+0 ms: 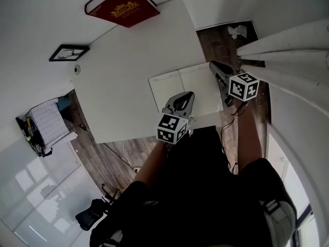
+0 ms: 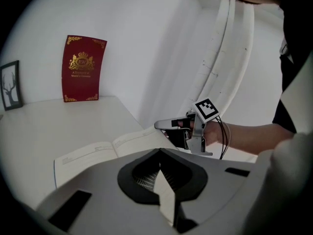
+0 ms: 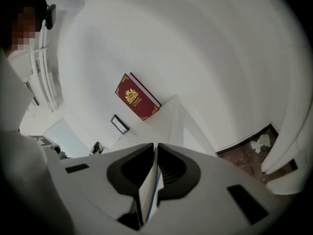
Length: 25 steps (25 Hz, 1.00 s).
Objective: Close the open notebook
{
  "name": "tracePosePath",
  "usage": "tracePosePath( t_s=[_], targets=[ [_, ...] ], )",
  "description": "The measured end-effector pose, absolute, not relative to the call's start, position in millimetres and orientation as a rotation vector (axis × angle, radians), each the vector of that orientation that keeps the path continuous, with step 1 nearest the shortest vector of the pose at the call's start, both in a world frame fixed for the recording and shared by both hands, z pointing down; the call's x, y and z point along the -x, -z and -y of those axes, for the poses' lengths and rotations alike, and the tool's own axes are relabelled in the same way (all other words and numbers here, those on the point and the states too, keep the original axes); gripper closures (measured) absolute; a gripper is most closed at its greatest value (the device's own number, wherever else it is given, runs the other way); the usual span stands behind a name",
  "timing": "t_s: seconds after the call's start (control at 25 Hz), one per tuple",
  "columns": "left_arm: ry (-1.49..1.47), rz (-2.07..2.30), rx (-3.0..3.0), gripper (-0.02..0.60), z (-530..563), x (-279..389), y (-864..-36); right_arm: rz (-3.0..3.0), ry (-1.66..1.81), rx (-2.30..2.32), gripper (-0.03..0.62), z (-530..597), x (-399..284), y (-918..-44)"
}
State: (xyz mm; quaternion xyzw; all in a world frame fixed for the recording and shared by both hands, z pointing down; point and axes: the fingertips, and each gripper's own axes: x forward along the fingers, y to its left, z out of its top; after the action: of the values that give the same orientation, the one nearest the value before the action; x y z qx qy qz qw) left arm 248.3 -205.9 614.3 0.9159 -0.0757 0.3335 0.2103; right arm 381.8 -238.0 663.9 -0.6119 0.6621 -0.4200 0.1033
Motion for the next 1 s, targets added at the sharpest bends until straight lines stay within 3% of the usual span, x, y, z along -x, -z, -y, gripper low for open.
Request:
tracePosePath(
  t_s=[0.6,1.0],
  targets=[
    [-0.727,0.344,-2.58,0.578,238.7,-186.9,-577.2,-2.36,0.96,2.389,0.556,259.7,-328.3,-580.1],
    [-0.658,0.441,-2.548,0.578,250.1,-152.4,-579.4,-2.508,0.865,2.482,0.556,278.4,-298.2,-556.7]
  ],
)
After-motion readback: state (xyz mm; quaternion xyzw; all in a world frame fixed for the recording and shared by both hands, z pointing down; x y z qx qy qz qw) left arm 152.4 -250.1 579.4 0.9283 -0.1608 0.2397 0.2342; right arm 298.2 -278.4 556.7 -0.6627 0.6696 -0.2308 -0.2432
